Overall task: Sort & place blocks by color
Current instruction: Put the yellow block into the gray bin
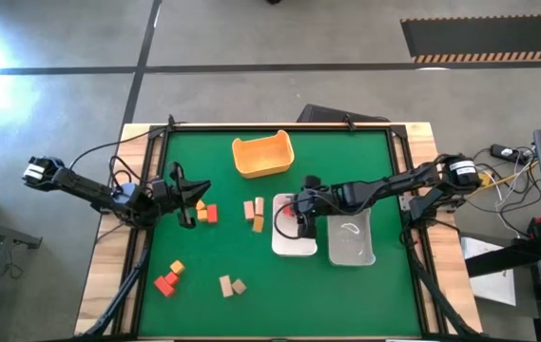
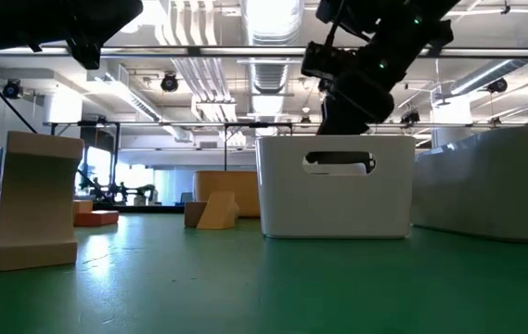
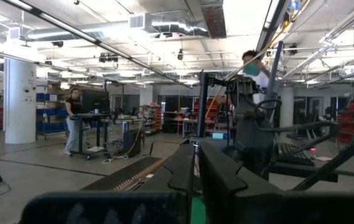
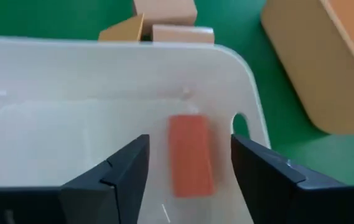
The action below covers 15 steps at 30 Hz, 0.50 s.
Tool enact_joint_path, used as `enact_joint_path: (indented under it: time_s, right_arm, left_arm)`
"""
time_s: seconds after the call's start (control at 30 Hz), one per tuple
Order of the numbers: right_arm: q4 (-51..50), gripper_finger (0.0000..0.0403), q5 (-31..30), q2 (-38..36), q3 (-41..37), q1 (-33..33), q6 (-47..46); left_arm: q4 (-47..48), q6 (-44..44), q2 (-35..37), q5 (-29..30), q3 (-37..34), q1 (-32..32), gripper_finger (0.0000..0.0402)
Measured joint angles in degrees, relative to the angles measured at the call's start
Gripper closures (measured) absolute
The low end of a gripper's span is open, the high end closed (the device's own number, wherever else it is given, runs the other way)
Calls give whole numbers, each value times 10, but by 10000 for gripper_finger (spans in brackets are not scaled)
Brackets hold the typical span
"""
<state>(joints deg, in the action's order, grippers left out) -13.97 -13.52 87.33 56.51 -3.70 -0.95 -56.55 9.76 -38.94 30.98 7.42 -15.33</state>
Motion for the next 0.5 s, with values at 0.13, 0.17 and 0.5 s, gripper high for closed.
enact_joint_path:
  time_s: [0.13, 0.17, 0.5]
  right_arm:
    - [-9, 195, 2, 0, 13, -6, -6]
    - [-8, 198, 4, -2, 14, -11, -9]
    - [-29, 241, -6, -56, -6, -90, -36]
  left_arm:
    - [0, 0, 1, 11, -1, 0, 393]
    - [0, -2, -1, 12, -1, 0, 393]
    - [0, -70, -36, 89, 2, 0, 393]
